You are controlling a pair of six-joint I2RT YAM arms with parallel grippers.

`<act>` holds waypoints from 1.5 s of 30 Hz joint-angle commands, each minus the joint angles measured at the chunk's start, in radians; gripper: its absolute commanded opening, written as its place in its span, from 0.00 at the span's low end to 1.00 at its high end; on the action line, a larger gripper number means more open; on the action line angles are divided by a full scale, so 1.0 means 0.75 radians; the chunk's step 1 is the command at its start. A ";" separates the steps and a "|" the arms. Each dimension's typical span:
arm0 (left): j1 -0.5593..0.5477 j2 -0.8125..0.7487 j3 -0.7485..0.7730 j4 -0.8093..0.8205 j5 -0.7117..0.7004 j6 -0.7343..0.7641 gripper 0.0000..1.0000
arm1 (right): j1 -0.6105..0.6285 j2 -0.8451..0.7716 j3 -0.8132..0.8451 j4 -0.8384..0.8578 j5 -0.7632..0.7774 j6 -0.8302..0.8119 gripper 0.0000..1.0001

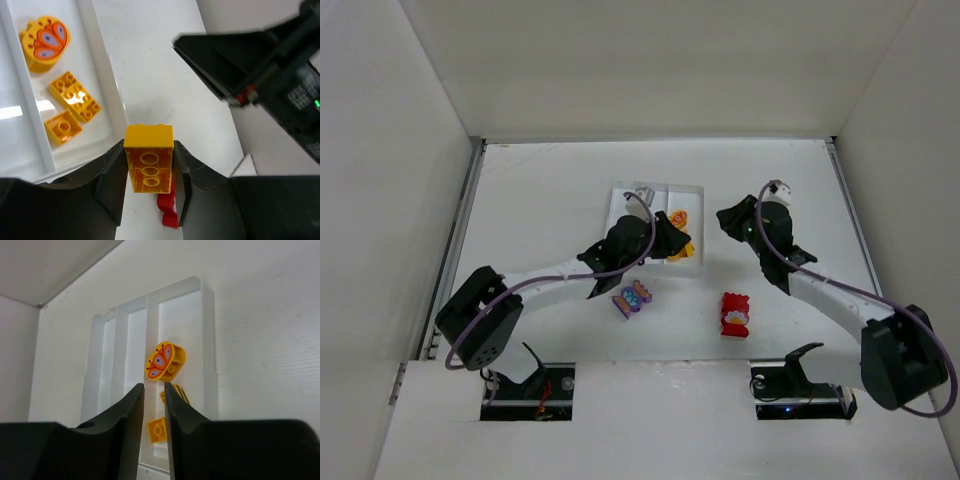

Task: Sort the legos into containers by color

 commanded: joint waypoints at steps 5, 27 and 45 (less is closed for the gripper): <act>-0.045 0.306 0.419 -0.316 -0.248 0.276 0.11 | -0.059 -0.357 -0.196 -0.127 0.163 -0.007 0.33; 0.034 0.866 1.119 -0.638 -0.356 0.585 0.35 | -0.090 -0.558 -0.344 -0.064 0.128 -0.017 0.66; 0.049 0.470 0.722 -0.462 -0.260 0.409 0.47 | 0.120 -0.717 -0.266 -0.579 0.318 -0.009 0.45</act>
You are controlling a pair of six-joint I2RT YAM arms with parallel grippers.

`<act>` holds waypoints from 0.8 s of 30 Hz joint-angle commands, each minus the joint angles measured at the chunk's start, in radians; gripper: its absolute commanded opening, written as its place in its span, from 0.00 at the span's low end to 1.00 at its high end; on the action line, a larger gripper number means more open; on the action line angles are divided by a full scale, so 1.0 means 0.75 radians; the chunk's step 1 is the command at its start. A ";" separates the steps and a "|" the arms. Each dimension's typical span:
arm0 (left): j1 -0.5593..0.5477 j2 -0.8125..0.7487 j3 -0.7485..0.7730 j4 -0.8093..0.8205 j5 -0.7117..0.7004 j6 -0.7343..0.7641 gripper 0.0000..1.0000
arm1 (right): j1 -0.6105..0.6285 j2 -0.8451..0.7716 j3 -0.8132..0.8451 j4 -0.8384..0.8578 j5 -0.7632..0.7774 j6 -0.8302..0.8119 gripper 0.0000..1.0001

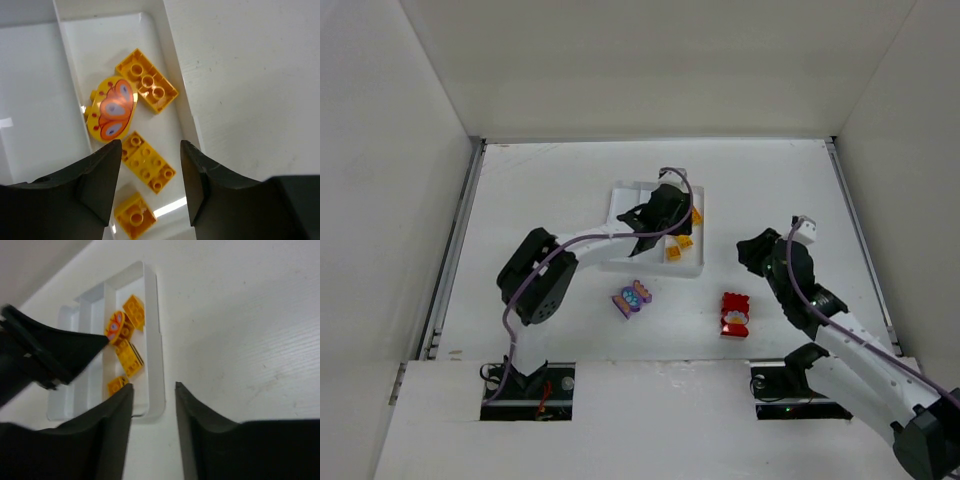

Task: Sort the legos into containers by color

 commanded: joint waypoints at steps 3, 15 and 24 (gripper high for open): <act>0.016 -0.357 -0.285 0.144 -0.007 -0.157 0.46 | 0.147 0.017 0.118 -0.413 0.133 0.032 0.38; -0.006 -0.928 -0.854 0.224 -0.090 -0.229 0.47 | 0.450 0.399 0.306 -0.908 0.228 0.134 0.94; 0.000 -1.043 -0.962 0.232 -0.005 -0.243 0.47 | 0.538 0.566 0.359 -1.068 0.297 0.290 0.97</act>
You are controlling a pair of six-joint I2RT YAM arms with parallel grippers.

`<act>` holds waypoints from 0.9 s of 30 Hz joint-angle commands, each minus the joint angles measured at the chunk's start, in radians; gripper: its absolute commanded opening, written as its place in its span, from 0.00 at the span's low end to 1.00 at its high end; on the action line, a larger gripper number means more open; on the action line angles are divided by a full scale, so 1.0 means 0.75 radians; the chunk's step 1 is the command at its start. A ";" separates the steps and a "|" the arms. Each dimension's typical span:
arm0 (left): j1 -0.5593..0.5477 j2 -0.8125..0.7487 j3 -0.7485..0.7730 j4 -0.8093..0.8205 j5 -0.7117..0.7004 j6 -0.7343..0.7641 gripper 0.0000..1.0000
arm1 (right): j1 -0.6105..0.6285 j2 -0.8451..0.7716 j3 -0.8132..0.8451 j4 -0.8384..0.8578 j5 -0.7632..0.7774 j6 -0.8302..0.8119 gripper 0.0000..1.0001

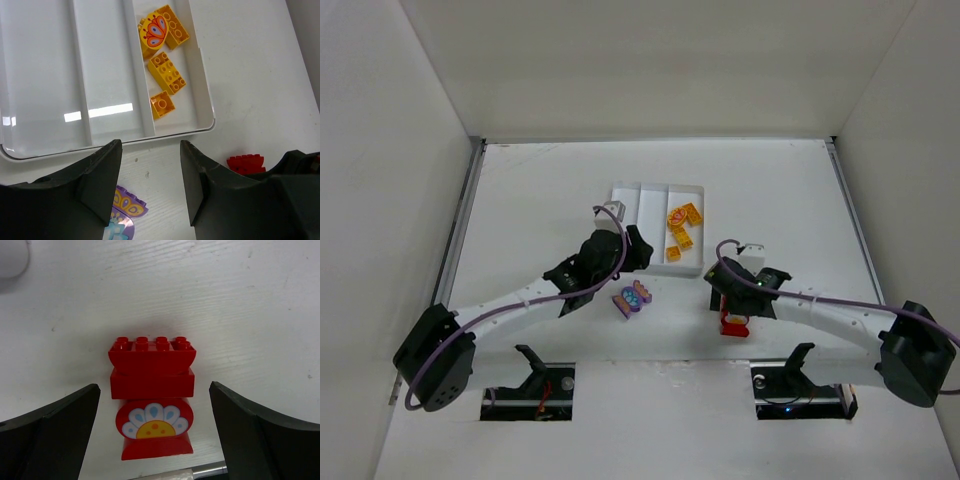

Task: Sort the legos into containers by color

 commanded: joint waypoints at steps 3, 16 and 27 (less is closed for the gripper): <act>0.006 -0.057 -0.037 0.081 0.056 -0.020 0.47 | 0.002 0.000 0.041 -0.078 0.046 0.079 0.97; 0.002 -0.116 -0.057 0.081 0.119 -0.050 0.46 | -0.101 0.049 0.026 0.176 -0.134 -0.050 0.83; 0.034 -0.229 -0.106 0.075 0.122 -0.063 0.46 | -0.056 0.084 0.061 0.110 -0.193 -0.023 0.79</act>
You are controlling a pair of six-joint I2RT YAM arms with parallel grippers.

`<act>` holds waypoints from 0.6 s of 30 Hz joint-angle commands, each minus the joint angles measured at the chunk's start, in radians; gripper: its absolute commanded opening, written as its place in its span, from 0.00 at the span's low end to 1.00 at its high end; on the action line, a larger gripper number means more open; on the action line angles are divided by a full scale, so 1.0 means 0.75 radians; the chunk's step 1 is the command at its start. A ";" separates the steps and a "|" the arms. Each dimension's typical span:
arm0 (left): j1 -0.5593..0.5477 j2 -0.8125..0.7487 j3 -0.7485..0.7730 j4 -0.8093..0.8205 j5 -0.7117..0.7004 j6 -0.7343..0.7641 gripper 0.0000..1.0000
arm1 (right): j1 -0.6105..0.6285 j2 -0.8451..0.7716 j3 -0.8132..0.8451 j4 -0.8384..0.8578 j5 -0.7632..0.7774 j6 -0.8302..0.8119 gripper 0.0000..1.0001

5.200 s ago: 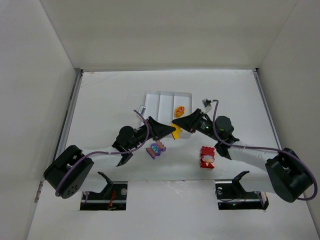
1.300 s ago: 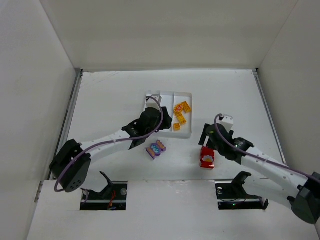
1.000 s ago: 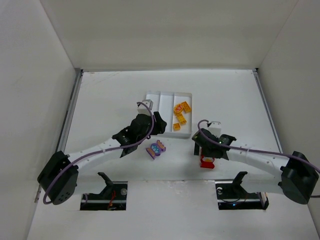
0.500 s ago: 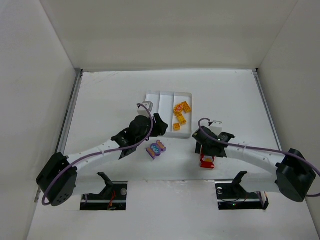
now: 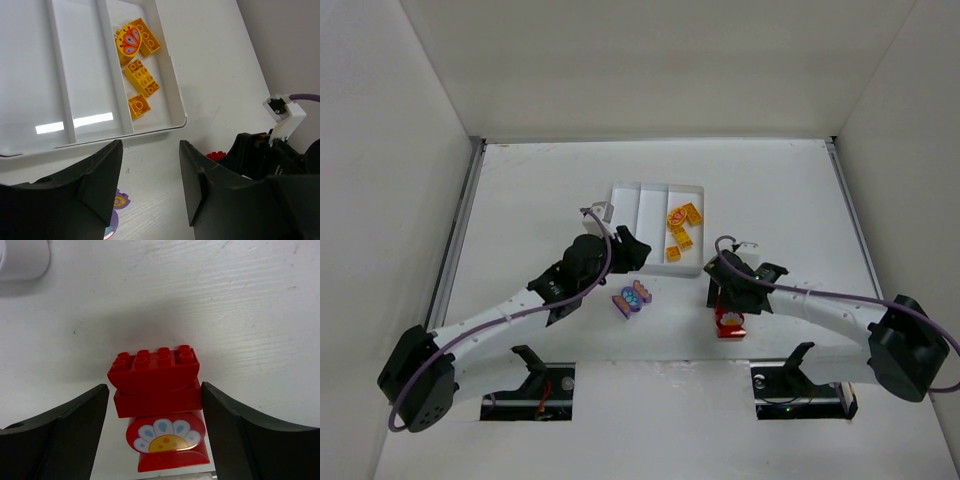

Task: Sort the legos into containers by color

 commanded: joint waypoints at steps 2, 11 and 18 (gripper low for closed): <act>0.012 -0.057 -0.029 0.031 0.015 -0.002 0.46 | 0.063 0.062 0.087 0.008 -0.039 0.017 0.79; 0.026 -0.138 -0.058 0.010 0.027 -0.002 0.46 | 0.102 0.216 0.140 0.094 -0.018 0.033 0.59; 0.016 -0.192 -0.081 -0.002 0.029 -0.031 0.45 | 0.062 0.041 0.101 0.260 -0.033 0.037 0.48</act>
